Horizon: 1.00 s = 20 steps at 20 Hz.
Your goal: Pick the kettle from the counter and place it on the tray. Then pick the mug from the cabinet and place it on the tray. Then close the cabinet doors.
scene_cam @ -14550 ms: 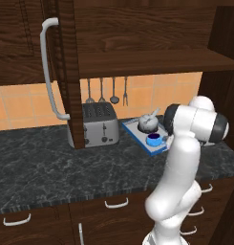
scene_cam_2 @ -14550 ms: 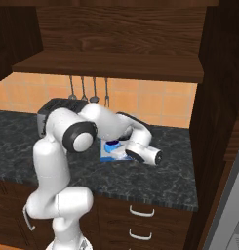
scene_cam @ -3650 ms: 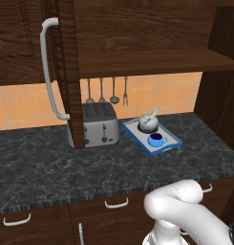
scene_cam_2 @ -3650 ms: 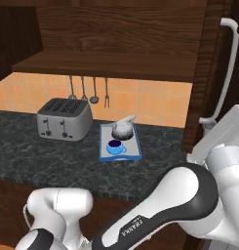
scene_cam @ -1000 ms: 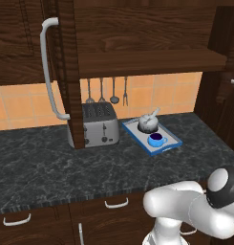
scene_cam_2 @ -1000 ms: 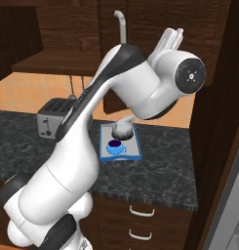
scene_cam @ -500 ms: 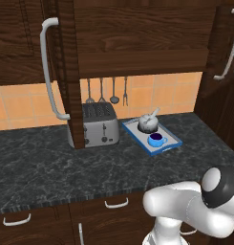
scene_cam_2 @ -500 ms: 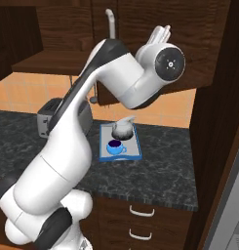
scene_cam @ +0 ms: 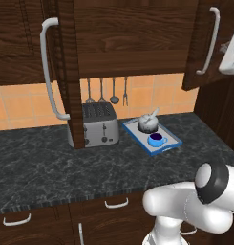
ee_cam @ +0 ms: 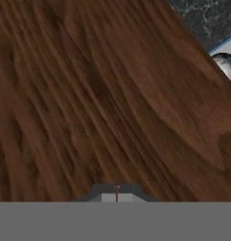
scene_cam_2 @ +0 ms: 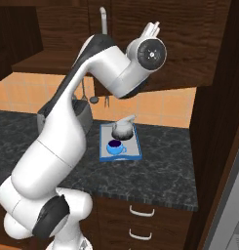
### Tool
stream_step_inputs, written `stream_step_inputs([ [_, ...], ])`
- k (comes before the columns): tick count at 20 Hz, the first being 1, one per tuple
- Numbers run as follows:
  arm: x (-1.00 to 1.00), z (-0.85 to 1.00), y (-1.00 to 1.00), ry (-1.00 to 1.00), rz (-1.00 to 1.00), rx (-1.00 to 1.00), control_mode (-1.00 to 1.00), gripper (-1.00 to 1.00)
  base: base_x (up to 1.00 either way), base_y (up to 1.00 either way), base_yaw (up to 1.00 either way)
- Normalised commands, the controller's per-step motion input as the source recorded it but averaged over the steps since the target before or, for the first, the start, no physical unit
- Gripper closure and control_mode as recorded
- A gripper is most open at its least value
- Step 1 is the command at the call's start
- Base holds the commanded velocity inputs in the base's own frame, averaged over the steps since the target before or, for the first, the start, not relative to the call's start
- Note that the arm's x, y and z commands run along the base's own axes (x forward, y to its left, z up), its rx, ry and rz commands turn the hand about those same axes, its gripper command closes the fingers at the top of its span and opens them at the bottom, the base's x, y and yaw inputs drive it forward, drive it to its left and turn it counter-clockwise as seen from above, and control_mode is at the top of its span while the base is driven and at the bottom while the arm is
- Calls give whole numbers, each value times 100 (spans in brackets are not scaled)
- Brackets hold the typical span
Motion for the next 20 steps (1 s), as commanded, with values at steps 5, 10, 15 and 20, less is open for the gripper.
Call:
stream_step_inputs([
  [5, 78, -21, 38, 0, 0, 0, -100, 100, 0, 0, 0],
  [10, 64, -28, 28, -3, -1, 0, -100, 100, 0, 0, 0],
  [15, 75, -26, 23, 0, -1, 0, -100, 100, 0, 0, 0],
  [20, 86, -23, 26, -1, 0, 0, -100, 100, 0, 0, 0],
])
